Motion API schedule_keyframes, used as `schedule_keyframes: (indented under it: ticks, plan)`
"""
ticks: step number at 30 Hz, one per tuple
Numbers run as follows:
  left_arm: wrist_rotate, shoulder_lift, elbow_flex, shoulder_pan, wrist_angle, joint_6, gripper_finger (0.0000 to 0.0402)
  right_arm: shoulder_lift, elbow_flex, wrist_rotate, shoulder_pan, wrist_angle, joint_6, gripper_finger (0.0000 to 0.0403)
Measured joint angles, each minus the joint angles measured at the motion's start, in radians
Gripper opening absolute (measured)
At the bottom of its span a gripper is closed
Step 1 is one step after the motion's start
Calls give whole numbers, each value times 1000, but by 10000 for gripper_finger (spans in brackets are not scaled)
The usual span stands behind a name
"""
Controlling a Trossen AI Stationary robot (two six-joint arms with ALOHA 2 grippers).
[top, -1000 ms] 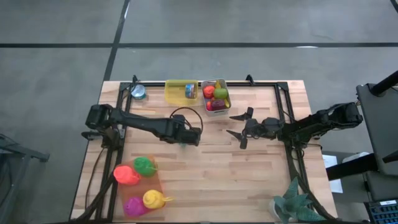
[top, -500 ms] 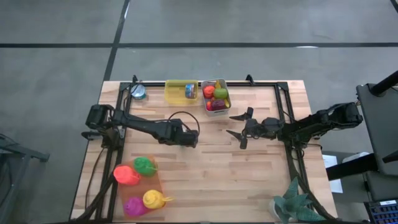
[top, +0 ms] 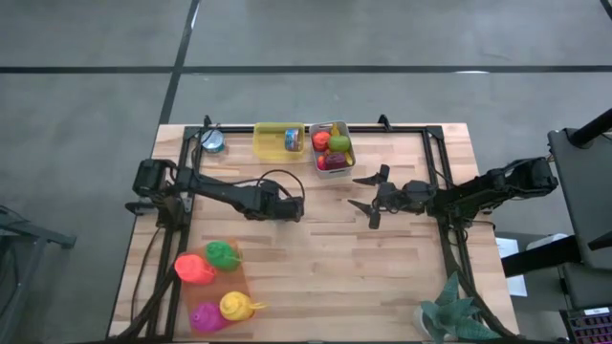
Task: Pick & Place Food Item
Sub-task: Put the blue tuna can into the yellow bin
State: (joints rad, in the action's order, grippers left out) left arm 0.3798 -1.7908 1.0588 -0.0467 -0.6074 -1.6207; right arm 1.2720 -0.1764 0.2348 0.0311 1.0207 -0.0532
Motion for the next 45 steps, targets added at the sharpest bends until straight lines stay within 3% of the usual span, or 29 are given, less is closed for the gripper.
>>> schedule_keyframes:
  ticks: [9, 32, 38, 42, 45]
  plan:
    - [1, 0, 1, 0, 9, 0, 129, 0, 0, 0, 0, 0, 1, 306]
    - [43, 33, 1, 7, 5, -2, 129, 0, 0, 0, 0, 1, 0, 306]
    - [200, 144, 2, 8, 6, 130, 129, 0, 0, 0, 0, 1, 0, 306]
    - [341, 229, 3, 31, 13, 317, 129, 0, 0, 0, 0, 1, 0, 306]
    - [390, 284, 3, 75, 32, 453, 129, 0, 0, 0, 0, 1, -2, 306]
